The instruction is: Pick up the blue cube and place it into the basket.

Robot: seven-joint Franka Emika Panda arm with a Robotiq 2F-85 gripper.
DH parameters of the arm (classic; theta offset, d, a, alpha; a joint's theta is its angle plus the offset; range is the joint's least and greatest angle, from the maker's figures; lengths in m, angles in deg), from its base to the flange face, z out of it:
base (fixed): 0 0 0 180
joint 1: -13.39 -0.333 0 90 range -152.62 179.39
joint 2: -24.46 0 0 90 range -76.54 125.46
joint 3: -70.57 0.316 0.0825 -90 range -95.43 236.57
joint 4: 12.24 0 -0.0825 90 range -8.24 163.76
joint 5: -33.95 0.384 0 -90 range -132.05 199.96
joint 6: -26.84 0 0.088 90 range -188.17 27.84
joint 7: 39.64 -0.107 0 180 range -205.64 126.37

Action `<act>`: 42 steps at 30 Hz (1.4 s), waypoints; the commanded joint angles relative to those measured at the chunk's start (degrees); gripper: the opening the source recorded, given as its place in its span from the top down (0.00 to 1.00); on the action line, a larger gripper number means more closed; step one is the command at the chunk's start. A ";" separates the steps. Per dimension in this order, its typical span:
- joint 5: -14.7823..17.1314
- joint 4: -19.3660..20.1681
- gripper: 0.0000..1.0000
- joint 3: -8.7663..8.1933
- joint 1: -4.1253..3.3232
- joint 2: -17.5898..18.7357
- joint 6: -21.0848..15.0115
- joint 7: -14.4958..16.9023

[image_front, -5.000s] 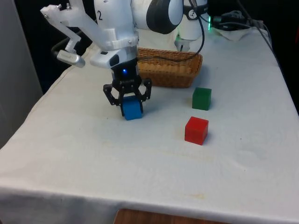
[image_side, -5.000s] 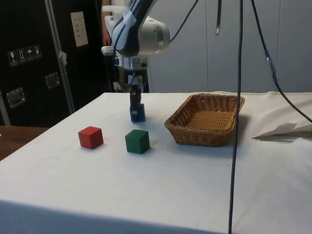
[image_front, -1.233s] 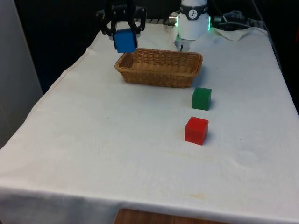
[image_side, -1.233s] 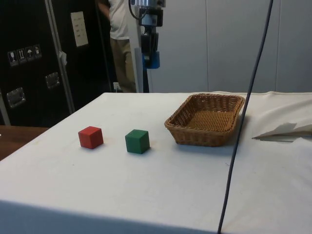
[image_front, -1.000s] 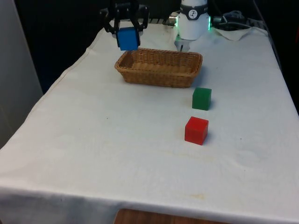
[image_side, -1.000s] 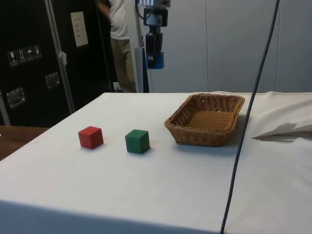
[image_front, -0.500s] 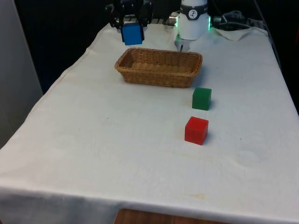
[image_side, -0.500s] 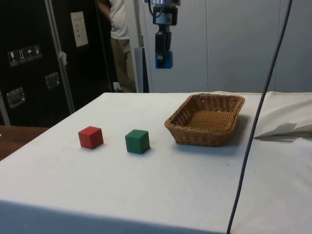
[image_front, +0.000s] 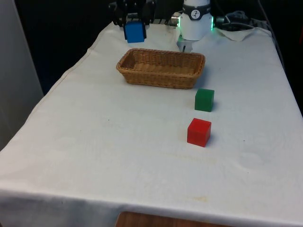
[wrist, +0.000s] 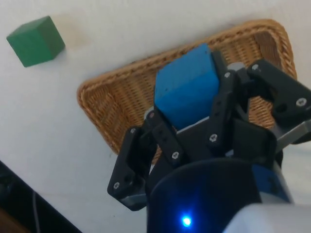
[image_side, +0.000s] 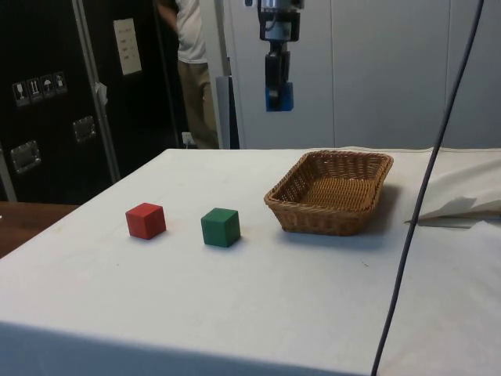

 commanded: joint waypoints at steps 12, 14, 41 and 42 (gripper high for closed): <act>-5.61 4.98 1.00 -0.92 0.69 -4.18 -0.63 -3.09; -6.02 5.39 1.00 -0.97 0.74 -4.53 -0.63 -3.27; -9.34 17.42 1.00 -2.01 1.03 -14.90 -3.78 -4.98; -9.34 17.42 1.00 -2.06 0.97 -14.90 -3.72 -5.04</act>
